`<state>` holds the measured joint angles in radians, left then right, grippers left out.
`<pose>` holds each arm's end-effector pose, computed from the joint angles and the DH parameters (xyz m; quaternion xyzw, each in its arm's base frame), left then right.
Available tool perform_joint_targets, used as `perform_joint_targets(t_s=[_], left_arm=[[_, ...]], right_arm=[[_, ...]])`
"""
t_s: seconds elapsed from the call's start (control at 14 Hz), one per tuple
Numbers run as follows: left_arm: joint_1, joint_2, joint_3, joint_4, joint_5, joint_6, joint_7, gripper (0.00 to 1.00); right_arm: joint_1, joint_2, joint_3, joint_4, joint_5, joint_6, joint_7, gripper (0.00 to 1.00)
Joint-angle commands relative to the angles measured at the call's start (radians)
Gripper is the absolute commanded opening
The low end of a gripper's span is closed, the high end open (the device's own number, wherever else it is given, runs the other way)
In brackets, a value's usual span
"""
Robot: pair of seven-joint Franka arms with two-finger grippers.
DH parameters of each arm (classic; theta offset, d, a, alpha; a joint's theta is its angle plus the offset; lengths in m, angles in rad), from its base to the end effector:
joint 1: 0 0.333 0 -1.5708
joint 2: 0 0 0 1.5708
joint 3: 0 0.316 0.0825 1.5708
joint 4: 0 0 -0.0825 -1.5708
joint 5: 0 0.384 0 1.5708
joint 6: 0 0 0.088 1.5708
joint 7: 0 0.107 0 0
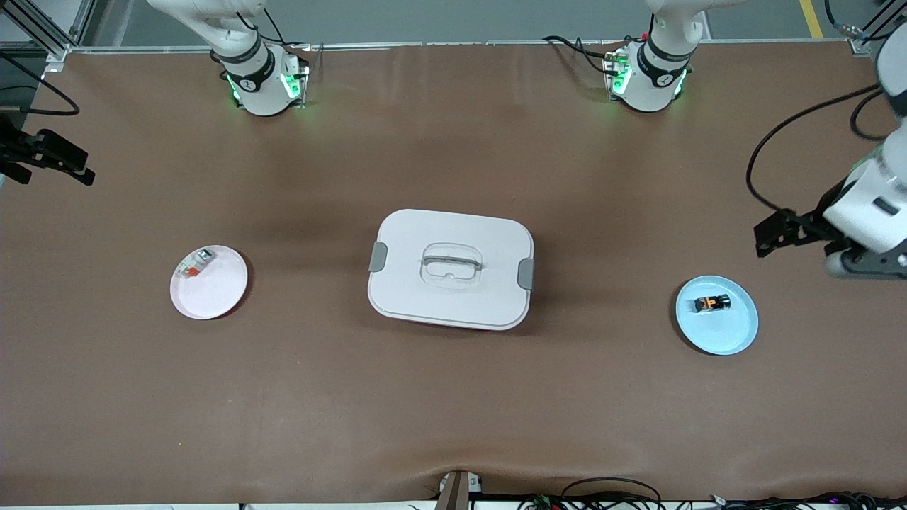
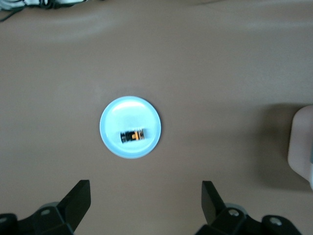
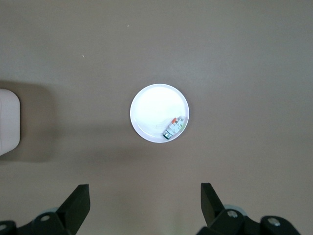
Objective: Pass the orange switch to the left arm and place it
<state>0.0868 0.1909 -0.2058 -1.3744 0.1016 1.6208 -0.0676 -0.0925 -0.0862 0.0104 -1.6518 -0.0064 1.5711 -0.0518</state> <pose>0.6155 -0.0499 0.6126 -0.9988 0.0243 -0.0324 0.0286 0.5253 -0.0437 0.6329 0.9999 -0.0152 0.0025 0.0038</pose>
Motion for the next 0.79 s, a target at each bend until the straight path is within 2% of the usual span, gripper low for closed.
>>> perform_joint_targets(t_s=[0.0,0.29,0.36,0.71], left_arm=[[-0.117,-0.062,0.156,-0.015,-0.034,-0.053,0.009,1.0],[-0.18,-0.129,0.252,-0.026,-0.068,-0.145,0.014,1.0],[-0.192,-0.152,0.264,-0.055,-0.069,-0.162,0.014,1.0],[-0.182,-0.247,0.263,-0.164,-0.089,-0.133,0.012,1.0]], right_arm=[[-0.018,-0.013,0.007,0.004,0.006,-0.017,-0.019,1.0],[-0.013,-0.01,0.008,0.004,0.006,-0.016,-0.017,1.0],[-0.01,-0.009,0.008,0.004,0.006,-0.016,-0.017,1.0],[-0.009,-0.007,0.013,0.006,0.005,-0.013,-0.017,1.0]])
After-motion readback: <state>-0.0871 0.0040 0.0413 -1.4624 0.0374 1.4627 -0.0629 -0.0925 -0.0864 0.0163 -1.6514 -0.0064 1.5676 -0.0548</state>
